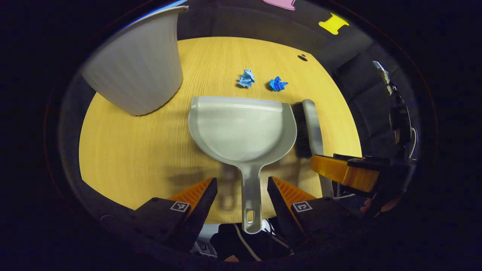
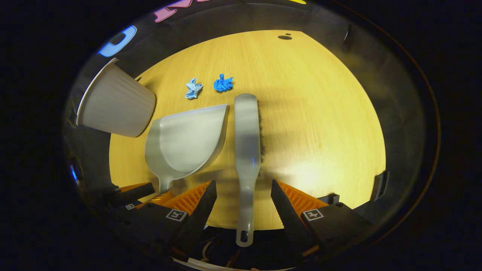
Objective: Pick up the small broom and dustpan from the desktop, sweep the trash into the dustpan with the broom, and then empty the trash into the garbage bin.
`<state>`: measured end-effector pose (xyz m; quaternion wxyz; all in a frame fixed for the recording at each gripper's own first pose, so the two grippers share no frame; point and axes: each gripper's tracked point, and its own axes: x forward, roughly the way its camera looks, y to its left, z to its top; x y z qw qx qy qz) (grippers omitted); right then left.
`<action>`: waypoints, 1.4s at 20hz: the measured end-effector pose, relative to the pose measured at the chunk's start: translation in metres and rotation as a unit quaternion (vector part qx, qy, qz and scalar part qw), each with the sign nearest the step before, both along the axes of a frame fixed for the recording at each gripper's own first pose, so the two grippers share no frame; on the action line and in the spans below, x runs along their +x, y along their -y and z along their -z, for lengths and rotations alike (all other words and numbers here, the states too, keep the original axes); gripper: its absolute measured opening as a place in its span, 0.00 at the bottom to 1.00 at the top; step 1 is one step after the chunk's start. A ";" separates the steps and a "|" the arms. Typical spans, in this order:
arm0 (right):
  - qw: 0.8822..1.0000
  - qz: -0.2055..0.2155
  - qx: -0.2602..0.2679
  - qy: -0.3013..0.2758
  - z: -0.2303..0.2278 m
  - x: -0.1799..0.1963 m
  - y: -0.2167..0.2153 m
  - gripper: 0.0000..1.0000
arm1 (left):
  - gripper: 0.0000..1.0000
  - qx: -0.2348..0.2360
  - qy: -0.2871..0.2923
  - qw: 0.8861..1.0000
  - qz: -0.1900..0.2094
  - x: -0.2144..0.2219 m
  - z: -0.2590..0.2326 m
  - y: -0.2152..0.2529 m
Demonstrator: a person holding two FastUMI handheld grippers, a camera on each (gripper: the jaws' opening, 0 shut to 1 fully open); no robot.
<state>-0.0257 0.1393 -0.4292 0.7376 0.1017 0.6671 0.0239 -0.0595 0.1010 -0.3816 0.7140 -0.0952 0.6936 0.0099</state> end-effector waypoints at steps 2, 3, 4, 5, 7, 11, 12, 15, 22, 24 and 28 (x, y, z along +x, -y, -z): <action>1.000 -0.016 -0.004 -0.012 0.010 -0.003 0.002 0.95 | 0.82 -0.004 -0.017 1.000 -0.005 0.005 0.006 0.004; 1.000 -0.018 -0.005 -0.022 0.014 -0.005 0.003 0.95 | 0.82 -0.001 -0.023 1.000 -0.005 0.008 0.010 0.004; 0.999 -0.017 -0.005 -0.031 0.020 -0.006 0.003 0.95 | 0.82 0.002 -0.027 1.000 -0.004 0.012 0.014 0.004; 0.999 -0.014 -0.006 -0.041 0.023 -0.007 0.004 0.95 | 0.82 0.006 -0.032 0.999 -0.002 0.016 0.016 0.003; 0.999 -0.011 -0.015 -0.051 0.030 -0.007 0.007 0.95 | 0.82 0.003 -0.040 0.999 0.007 0.022 0.020 0.004; 0.997 -0.016 -0.032 -0.063 0.038 -0.008 0.004 0.95 | 0.82 0.008 -0.045 0.999 0.018 0.032 0.028 0.005; 0.997 -0.015 -0.036 -0.063 0.040 -0.007 0.003 0.95 | 0.81 0.007 -0.044 0.999 0.020 0.034 0.029 0.006; 0.997 -0.008 -0.042 -0.063 0.045 0.001 0.003 0.94 | 0.82 0.004 -0.050 0.999 0.016 0.039 0.033 0.007; 0.996 0.008 -0.050 -0.069 0.057 0.016 0.002 0.92 | 0.82 0.006 -0.053 0.998 0.014 0.045 0.045 0.006; 0.996 0.008 -0.054 -0.070 0.059 0.019 0.004 0.93 | 0.82 0.007 -0.047 0.999 0.014 0.052 0.047 0.004; 0.995 0.010 -0.062 -0.082 0.061 0.023 0.006 0.82 | 0.82 0.026 -0.030 0.999 0.019 0.065 0.053 -0.002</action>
